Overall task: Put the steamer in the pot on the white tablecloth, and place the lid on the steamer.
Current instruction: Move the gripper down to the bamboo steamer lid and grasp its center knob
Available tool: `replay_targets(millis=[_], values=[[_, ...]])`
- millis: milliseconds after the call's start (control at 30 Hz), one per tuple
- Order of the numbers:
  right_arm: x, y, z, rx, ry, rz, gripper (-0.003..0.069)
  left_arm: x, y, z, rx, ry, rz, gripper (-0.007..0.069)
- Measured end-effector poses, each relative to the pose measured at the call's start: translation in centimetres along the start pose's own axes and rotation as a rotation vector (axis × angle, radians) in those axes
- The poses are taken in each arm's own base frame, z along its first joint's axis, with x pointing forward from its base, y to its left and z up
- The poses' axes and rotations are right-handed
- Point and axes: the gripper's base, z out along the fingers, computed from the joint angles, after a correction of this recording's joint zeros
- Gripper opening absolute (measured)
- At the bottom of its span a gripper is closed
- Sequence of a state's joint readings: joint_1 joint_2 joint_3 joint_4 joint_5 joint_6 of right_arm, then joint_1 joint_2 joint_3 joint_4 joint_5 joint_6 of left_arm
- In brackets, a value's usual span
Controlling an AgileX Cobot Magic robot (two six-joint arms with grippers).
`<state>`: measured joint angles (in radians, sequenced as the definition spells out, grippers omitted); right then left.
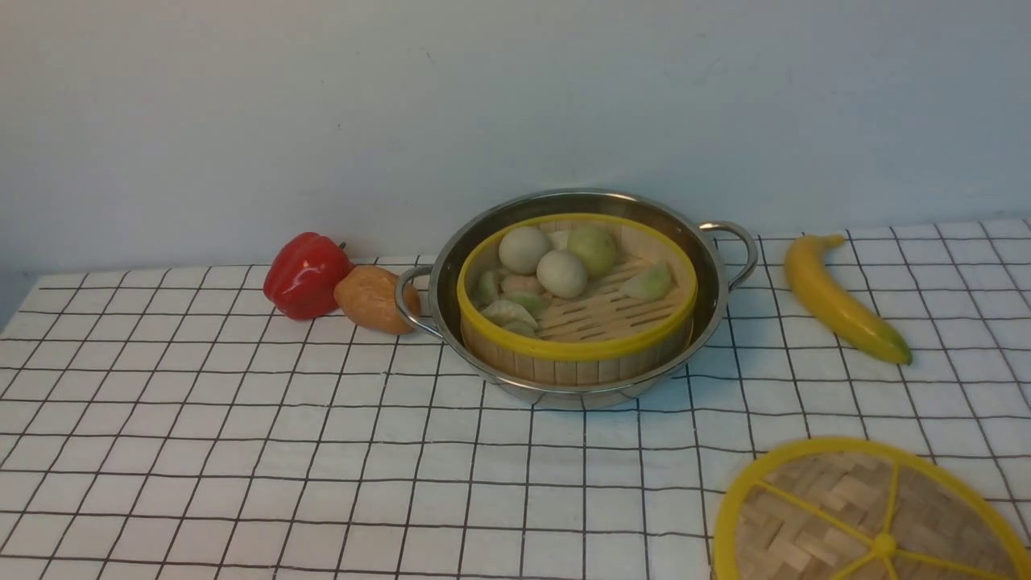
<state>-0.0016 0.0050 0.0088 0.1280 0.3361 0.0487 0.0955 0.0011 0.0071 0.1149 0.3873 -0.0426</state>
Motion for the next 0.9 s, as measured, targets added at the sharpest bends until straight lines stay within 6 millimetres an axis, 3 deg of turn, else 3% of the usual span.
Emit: replay_targets(millis=[667,833,900], values=[[-0.2,0.0,0.0,0.001,-0.019,-0.011,0.0242,0.0,0.0,0.0,0.000,-0.003,0.000,0.0557],[-1.9,0.3,-0.3,-0.010,-0.094,0.005,0.0242,0.0,0.0,0.0,0.000,-0.003,0.000,0.0557],[-4.3,0.7,-0.5,-0.015,-0.099,-0.003,0.0242,0.0,0.0,0.0,0.000,-0.003,0.000,0.0557]])
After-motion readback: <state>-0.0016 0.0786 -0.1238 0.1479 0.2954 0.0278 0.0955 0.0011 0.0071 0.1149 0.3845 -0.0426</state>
